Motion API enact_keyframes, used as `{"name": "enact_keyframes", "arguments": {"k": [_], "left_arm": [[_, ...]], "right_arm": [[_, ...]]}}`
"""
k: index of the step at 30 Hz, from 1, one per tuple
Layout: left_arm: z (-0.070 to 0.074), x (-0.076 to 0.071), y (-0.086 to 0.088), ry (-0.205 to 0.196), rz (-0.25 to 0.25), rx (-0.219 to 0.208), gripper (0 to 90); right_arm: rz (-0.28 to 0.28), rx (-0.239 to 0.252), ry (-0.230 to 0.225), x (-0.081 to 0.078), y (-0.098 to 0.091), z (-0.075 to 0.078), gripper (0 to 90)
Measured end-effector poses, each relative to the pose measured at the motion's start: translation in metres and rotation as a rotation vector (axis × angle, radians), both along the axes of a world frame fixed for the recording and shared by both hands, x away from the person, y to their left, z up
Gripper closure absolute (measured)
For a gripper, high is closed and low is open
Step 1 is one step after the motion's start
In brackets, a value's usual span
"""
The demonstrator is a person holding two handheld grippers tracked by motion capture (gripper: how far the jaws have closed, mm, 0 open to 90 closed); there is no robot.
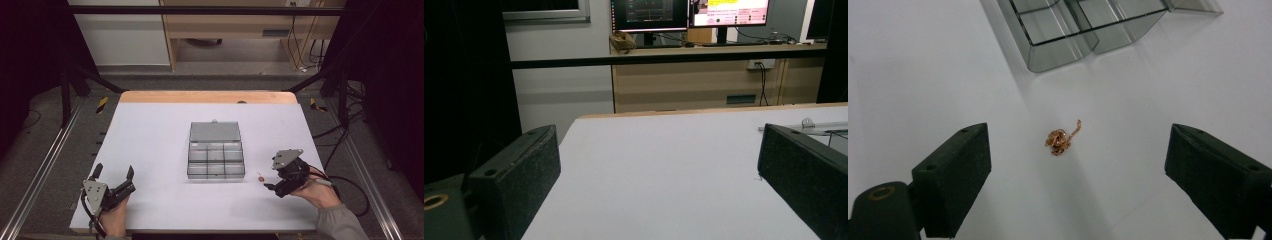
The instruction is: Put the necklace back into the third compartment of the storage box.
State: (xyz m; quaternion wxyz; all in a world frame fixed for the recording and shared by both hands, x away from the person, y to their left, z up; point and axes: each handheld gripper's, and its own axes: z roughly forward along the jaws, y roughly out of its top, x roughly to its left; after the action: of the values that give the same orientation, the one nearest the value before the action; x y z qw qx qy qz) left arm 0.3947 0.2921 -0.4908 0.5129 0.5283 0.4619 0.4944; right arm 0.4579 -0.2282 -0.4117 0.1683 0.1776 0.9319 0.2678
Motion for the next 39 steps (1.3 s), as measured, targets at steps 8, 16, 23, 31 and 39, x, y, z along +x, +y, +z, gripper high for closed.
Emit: {"name": "enact_keyframes", "arguments": {"k": [8, 16, 23, 31, 39], "left_arm": [[0.000, 0.000, 0.000, 0.001, 0.000, 0.001, 3.5], [0.000, 0.000, 0.000, 0.002, 0.000, 0.002, 3.7], [0.000, 0.000, 0.000, 0.003, 0.000, 0.002, 3.9], [0.000, 0.000, 0.000, 0.003, 0.000, 0.002, 4.2], [0.000, 0.000, 0.000, 0.003, 0.000, 0.002, 4.3]], "right_arm": [[0.027, -0.072, 0.091, 0.018, 0.012, -0.001, 14.7], [0.049, -0.143, 0.169, 0.032, 0.027, -0.007, 19.8], [0.077, -0.202, 0.223, 0.037, 0.033, -0.016, 26.5], [0.100, -0.276, 0.272, 0.041, 0.040, -0.022, 38.5], [0.105, -0.318, 0.312, 0.046, 0.045, -0.027, 47.4]]}}
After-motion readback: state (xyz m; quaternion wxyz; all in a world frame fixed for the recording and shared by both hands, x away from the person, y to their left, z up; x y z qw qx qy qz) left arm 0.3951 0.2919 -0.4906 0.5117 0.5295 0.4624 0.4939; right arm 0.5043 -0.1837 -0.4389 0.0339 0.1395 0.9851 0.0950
